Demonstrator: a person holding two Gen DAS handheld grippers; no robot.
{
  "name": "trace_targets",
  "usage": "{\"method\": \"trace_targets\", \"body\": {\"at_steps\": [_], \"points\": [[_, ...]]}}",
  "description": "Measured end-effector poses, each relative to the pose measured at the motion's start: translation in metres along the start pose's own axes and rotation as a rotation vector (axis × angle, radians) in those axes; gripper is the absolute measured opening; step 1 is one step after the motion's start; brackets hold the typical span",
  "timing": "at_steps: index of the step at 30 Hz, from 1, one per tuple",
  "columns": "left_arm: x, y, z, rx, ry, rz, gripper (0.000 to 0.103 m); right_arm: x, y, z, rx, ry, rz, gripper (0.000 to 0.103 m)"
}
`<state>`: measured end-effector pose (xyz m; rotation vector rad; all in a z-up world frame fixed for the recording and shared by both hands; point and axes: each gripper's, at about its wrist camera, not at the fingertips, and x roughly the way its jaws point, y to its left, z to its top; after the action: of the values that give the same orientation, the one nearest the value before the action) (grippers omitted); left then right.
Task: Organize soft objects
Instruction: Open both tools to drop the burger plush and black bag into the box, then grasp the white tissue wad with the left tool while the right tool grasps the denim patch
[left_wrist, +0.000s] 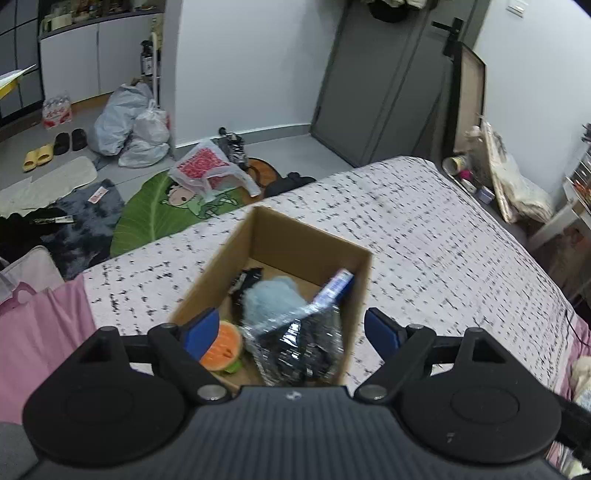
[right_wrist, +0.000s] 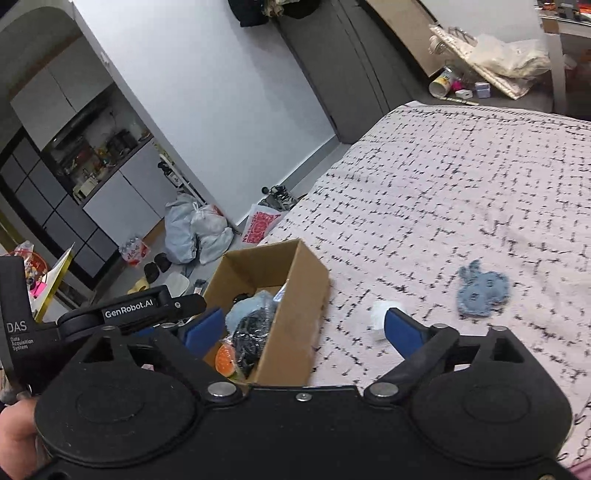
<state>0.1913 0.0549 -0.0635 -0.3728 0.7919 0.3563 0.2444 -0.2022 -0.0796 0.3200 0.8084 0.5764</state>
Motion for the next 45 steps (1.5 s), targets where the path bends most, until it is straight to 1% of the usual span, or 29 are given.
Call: {"method": "trace_targets", "body": {"at_steps": [5, 9, 17, 22, 28, 32, 37, 41, 45], "points": [[-0.002, -0.018, -0.007, 0.028, 0.004, -0.006, 0.085, -0.009, -0.015, 0.005, 0.028, -0.013, -0.011, 0.097], [-0.003, -0.028, -0.012, 0.031, 0.013, -0.012, 0.085, -0.02, -0.032, 0.011, 0.04, -0.03, -0.02, 0.103], [0.004, -0.05, -0.015, 0.035, 0.023, -0.041, 0.085, -0.032, -0.066, 0.02, 0.099, -0.059, -0.049, 0.103], [0.009, -0.063, -0.016, 0.033, 0.026, -0.057, 0.085, -0.035, -0.092, 0.023, 0.19, -0.075, -0.048, 0.103], [0.018, -0.078, -0.015, 0.027, 0.024, -0.092, 0.085, -0.031, -0.115, 0.023, 0.259, -0.074, -0.053, 0.103], [0.031, -0.087, -0.015, 0.013, 0.064, -0.107, 0.085, -0.023, -0.124, 0.023, 0.271, -0.066, -0.081, 0.103], [0.048, -0.099, -0.02, 0.026, 0.083, -0.125, 0.085, -0.01, -0.132, 0.023, 0.279, -0.049, -0.103, 0.103], [0.07, -0.107, -0.024, 0.029, 0.116, -0.145, 0.084, 0.004, -0.137, 0.02, 0.28, -0.028, -0.137, 0.102], [0.095, -0.114, -0.03, 0.045, 0.16, -0.143, 0.083, 0.019, -0.144, 0.019, 0.287, -0.008, -0.17, 0.102]]}}
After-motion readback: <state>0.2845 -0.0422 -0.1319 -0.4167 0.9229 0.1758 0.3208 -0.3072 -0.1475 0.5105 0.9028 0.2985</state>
